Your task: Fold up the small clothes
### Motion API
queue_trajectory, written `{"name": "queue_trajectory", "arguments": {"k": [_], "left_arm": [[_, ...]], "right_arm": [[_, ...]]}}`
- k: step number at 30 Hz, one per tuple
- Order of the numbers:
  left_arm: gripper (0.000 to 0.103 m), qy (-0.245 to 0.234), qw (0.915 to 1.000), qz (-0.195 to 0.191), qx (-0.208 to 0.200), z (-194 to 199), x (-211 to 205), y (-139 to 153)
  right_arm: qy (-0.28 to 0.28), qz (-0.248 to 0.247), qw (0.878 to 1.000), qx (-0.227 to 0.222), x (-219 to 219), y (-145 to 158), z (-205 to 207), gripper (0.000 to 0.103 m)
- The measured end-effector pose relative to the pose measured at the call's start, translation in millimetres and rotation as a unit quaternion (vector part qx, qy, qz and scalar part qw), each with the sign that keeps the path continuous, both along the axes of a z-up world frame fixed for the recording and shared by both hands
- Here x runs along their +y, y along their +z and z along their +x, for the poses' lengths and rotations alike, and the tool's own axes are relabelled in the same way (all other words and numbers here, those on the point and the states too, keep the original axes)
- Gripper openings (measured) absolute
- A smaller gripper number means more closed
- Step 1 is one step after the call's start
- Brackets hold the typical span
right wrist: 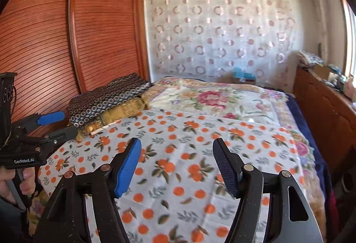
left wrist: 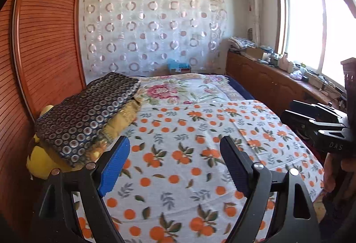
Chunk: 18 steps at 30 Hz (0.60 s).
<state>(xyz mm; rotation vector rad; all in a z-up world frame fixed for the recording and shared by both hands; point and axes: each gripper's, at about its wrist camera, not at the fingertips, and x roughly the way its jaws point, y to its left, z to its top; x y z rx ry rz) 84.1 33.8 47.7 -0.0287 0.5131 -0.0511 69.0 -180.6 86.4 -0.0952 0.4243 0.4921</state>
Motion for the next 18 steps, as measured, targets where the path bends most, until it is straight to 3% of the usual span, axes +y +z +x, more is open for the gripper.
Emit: {"name": "queue_trajectory", "arguments": {"k": [10,18], "left_arm": [[0.083,-0.013,0.9997,0.0,-0.021,-12,-37,32],[0.083,0.009,0.999,0.004,-0.043,-28,-42,53]], "right_arm": [[-0.04,0.026,0.999,-0.02,-24,19,-46,0.079],[-0.069,0.034,0.996,-0.053,-20,31,-84,0.082]]}}
